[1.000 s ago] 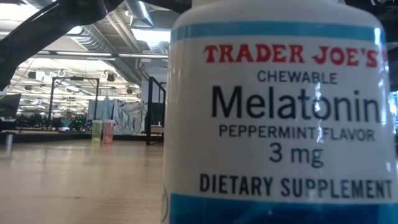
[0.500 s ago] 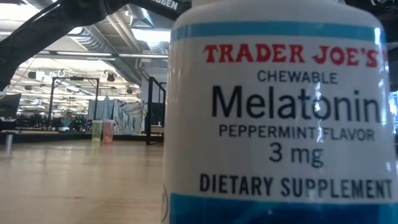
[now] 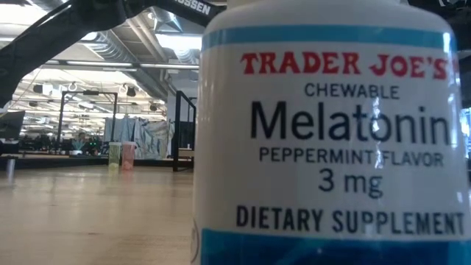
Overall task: Pick and place medicine bottles onto shelf by color
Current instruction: Put the bottom red pill bottle on the shelf aligned with the other red pill bottle
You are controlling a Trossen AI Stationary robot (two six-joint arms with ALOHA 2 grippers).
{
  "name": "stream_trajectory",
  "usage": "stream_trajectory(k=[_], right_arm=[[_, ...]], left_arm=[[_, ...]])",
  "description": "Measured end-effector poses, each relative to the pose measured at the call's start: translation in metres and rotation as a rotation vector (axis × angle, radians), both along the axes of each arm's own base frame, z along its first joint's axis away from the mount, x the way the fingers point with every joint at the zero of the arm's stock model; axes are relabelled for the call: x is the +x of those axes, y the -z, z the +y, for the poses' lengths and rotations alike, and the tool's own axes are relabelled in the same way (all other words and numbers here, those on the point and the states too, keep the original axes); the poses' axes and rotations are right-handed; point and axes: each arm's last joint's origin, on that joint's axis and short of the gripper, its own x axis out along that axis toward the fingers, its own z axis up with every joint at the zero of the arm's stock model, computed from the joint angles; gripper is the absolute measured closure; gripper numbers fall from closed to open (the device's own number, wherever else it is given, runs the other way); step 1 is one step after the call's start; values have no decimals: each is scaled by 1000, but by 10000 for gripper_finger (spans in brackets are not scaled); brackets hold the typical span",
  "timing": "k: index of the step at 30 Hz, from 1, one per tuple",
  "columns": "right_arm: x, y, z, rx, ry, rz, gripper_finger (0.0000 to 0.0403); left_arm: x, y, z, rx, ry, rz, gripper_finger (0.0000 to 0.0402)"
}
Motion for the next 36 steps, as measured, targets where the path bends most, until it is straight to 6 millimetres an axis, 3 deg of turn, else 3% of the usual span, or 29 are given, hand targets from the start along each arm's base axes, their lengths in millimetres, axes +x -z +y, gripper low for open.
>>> stream_trajectory(k=[36], right_arm=[[0, 0, 0, 0, 1, 0, 215]], left_arm=[[2, 6, 4, 3, -53, -1, 198]])
